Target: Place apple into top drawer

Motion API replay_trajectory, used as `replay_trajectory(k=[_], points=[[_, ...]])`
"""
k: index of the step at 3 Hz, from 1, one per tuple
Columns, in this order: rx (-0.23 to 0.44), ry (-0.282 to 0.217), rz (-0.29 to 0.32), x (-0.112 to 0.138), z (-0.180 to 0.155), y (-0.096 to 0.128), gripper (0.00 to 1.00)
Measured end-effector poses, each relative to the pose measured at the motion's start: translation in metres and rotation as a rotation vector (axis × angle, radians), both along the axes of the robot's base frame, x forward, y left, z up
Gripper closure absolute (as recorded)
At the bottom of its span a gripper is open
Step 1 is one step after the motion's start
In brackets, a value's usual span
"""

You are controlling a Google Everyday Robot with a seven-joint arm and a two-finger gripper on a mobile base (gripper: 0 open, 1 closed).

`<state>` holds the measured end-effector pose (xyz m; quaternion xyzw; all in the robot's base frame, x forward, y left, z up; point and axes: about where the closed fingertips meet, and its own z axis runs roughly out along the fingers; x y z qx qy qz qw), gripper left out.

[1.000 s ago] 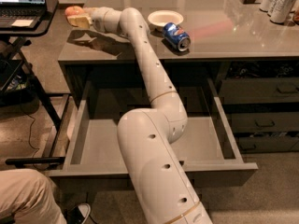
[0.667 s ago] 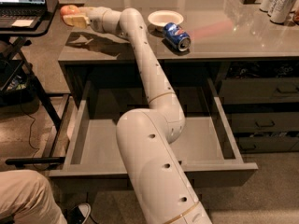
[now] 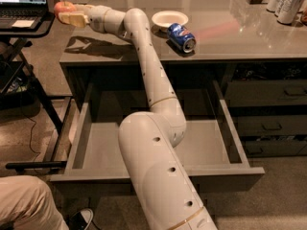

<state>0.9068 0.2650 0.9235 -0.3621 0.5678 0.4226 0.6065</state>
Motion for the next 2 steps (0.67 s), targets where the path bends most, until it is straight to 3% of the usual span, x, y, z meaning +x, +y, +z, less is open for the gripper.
replay_trajectory(k=[1, 2], points=[[0.128, -0.021, 0.086, -0.0173, 0.0112, 0.0011, 1.0], [0.184, -0.036, 0.106, -0.0219, 0.0202, -0.0028, 1.0]])
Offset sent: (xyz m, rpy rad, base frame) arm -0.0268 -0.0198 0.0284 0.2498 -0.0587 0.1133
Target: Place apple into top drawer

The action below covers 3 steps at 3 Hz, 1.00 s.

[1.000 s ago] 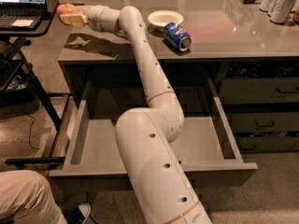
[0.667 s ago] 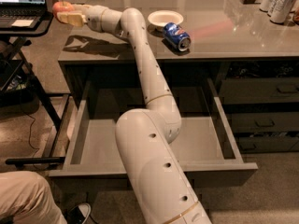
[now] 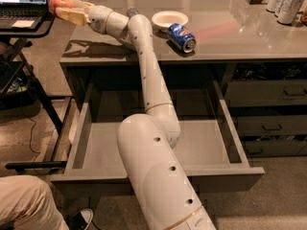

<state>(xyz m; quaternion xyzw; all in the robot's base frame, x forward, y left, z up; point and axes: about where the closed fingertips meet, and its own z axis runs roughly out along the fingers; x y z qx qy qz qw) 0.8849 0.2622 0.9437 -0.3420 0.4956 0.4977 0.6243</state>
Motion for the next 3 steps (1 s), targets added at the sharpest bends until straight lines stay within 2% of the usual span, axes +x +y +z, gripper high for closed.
replay_trajectory(k=[1, 2, 3], points=[[-0.001, 0.0, 0.0, 0.0, 0.0, 0.0, 1.0], [-0.089, -0.031, 0.004, -0.009, 0.01, 0.007, 1.0], [-0.247, -0.054, -0.012, -0.02, 0.03, 0.009, 1.0]])
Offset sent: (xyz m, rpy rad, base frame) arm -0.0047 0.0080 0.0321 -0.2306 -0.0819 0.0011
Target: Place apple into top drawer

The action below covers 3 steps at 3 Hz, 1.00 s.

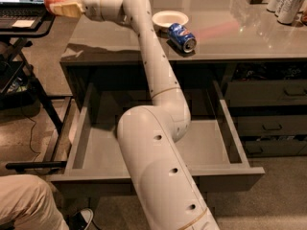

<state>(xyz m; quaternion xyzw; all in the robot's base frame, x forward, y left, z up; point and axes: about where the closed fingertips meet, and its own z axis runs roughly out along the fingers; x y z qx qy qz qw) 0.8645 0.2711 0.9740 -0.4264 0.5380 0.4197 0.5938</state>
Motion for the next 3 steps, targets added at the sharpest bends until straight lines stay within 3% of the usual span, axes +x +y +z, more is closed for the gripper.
replay_trajectory(k=[3], points=[[-0.096, 0.04, 0.046, -0.048, 0.055, -0.013, 1.0]])
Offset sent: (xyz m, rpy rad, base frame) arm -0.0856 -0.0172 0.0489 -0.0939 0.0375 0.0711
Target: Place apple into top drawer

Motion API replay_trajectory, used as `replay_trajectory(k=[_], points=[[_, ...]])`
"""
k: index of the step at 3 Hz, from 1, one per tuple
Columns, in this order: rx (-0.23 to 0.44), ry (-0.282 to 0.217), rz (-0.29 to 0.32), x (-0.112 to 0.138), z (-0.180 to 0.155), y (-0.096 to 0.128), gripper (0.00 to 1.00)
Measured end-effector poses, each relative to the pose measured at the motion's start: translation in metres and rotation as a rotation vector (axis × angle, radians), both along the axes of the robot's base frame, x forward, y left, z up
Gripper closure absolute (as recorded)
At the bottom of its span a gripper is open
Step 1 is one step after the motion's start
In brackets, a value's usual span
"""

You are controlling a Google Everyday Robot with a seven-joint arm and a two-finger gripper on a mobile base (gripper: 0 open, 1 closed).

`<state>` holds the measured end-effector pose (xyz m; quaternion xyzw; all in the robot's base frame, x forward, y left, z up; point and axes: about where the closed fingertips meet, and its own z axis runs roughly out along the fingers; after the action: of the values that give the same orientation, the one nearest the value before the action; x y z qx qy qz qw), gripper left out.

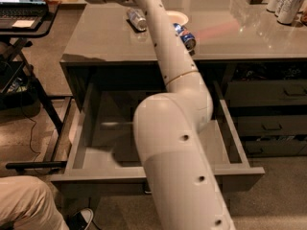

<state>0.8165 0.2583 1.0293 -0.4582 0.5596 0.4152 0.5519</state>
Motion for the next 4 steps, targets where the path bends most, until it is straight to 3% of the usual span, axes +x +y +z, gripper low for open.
replay_trajectory(k=[1, 3, 4], points=[[-0.023, -0.003, -0.054, -0.019, 0.032, -0.029, 1.0], [0.011, 0.009, -0.244, -0.065, 0.081, -0.139, 1.0], [0.009, 0.078, -0.305, -0.093, 0.059, -0.183, 1.0]])
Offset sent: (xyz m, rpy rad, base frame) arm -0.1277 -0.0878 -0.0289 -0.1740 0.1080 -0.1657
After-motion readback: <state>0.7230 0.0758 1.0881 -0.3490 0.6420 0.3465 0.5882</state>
